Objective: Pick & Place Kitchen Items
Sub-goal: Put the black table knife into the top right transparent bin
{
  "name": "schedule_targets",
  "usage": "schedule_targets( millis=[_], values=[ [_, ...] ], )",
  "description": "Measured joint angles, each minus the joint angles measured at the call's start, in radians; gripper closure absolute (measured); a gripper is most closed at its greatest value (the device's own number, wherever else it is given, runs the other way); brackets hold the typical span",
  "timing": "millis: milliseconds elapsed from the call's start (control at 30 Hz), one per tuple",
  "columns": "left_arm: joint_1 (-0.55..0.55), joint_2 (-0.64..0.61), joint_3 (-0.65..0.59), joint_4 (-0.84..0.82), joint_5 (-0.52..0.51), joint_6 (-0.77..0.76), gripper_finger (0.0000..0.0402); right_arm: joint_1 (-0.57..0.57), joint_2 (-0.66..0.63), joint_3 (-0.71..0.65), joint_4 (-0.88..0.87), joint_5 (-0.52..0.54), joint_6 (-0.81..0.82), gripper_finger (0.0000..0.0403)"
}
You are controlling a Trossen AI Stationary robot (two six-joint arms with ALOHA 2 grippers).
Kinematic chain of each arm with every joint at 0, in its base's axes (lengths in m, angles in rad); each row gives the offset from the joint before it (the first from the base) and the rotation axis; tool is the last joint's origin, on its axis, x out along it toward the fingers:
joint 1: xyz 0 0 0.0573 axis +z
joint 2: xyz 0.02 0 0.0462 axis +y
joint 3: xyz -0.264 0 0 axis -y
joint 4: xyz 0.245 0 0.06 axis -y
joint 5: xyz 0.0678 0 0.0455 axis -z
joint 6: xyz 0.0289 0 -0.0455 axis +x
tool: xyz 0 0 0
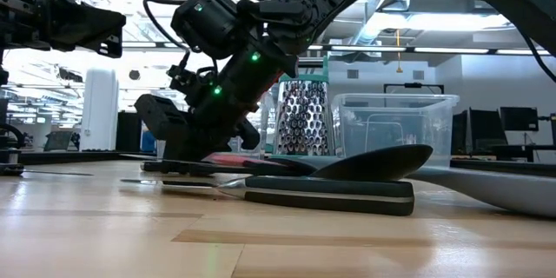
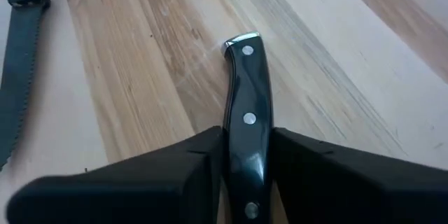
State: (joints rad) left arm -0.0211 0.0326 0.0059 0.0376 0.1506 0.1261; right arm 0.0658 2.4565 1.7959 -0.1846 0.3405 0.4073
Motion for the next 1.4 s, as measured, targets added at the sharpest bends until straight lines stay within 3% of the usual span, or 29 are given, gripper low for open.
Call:
schedule_targets(
  millis=[200, 600, 1033, 1133, 1300, 1400],
  values=[
    [0.000, 0.000, 0.000, 0.000, 0.000, 0.000, 0.0399, -0.003, -0.002, -0.007, 0.120, 0.050, -0.029, 0.0320],
    [0.000, 0.000, 0.000, 0.004, 0.001, 0.000, 0.0399, -0.015, -0.166, -0.002, 0.185, 0.158, -0.154, 0.0320],
    [0.000, 0.000, 0.000, 0.006, 0.003, 0.000, 0.0399, -0.014, -0.311, -0.002, 0.384, 0.171, -0.363, 0.0320],
    [0.000, 0.000, 0.000, 0.006, 0.003, 0.000, 0.0399, -0.010, -0.357, -0.003, 0.491, 0.093, -0.430, 0.0320],
    [0.000, 0.000, 0.000, 0.007, 0.002, 0.000, 0.0399, -0.004, -0.421, -0.002, 0.859, -0.265, -0.464, 0.0320],
    [0.000, 0.000, 0.000, 0.008, 0.001, 0.000, 0.0399, 0.002, -0.456, -0.001, 1.010, -0.383, -0.447, 0.0320]
  ],
)
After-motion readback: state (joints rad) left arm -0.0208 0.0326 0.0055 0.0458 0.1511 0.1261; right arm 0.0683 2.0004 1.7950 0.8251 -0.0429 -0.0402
